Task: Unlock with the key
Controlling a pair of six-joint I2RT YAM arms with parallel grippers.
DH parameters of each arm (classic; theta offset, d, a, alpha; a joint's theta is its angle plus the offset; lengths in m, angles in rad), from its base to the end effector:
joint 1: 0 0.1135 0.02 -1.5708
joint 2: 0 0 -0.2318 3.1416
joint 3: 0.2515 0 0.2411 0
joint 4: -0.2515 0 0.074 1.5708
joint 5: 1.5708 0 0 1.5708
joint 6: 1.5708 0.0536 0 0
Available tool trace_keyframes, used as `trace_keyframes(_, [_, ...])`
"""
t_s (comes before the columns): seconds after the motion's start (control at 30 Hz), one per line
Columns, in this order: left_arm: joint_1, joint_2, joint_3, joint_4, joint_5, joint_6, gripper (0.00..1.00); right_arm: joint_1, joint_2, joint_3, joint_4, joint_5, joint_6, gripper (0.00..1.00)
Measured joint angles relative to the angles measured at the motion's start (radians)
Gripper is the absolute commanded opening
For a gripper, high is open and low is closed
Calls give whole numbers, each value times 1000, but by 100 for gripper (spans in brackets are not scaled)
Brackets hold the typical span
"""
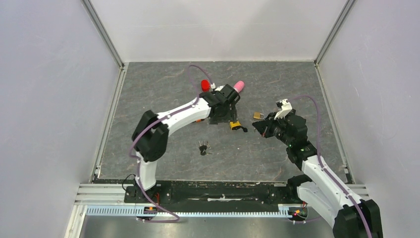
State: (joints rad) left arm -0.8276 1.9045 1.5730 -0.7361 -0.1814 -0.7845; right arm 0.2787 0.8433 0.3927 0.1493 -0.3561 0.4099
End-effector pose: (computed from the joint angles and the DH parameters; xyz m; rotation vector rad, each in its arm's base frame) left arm 0.2760 -0.2860 0.2022 -0.0048 2.6475 -0.3242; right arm 0.2072 0.0787 0.2021 -0.1277 1.9281 0.8006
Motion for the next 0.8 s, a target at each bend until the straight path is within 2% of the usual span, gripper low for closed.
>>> trace_keyframes(0.07, [2,97,45,6,-1,-76,85,2,-20,-6,-16,18,-15,0])
trace_keyframes(0.2, [6,195,122,-11,-22,-136,92,22,-52,-25,-38,43,-33,0])
trace_keyframes(0.37, [7,333,305,-51,-43,-161,93,67,-68,-39,-65,70,-53,0])
trace_keyframes(0.5, [7,399,380,-81,-54,-167,88,101,-79,-39,-84,108,-80,0])
trace_keyframes(0.67, [4,438,400,-128,-60,-185,82,132,-91,-39,-108,151,-107,0])
trace_keyframes(0.8, [-11,473,461,-180,-74,-187,73,138,-99,-39,-114,170,-115,0])
